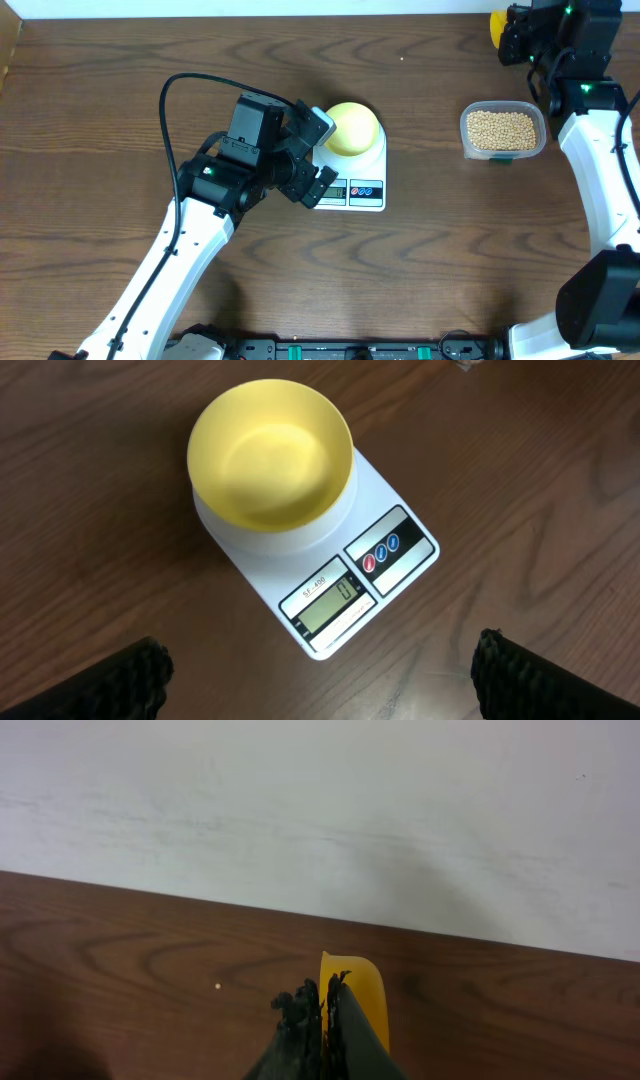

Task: Scoop item into bowl and weigh 50g on scale

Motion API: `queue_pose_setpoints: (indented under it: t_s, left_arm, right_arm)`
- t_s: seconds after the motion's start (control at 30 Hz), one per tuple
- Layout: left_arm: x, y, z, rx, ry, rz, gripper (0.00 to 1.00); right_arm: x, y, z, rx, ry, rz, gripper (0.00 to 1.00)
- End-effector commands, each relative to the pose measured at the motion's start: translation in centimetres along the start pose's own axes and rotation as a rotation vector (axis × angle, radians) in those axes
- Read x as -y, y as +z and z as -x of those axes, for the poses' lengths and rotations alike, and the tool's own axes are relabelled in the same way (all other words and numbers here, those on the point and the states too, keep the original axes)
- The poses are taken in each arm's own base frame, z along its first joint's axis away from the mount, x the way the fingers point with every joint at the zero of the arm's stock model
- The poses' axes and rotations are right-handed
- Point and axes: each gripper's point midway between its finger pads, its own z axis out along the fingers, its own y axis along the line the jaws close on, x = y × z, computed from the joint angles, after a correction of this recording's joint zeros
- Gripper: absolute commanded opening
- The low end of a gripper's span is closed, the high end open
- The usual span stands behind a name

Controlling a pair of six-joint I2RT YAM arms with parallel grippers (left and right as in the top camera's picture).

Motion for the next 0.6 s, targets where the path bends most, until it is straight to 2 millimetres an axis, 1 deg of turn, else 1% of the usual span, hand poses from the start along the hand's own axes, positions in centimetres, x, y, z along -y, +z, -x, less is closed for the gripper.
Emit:
queue_pose_setpoints:
  t_s: [0.0, 0.57]
  left_arm:
    - [0.17, 0.37, -0.41, -0.013, 0.011, -0.017, 0.98]
    - [0.08, 0.37, -0.43, -0.014, 0.01, -0.012, 0.97]
  right_arm:
    - [-0.46, -0.55, 1.29, 0.028, -0.011, 0.01, 0.01]
    - [-0.42, -0.56, 1.25, 0.026, -0.011, 0.009, 0.01]
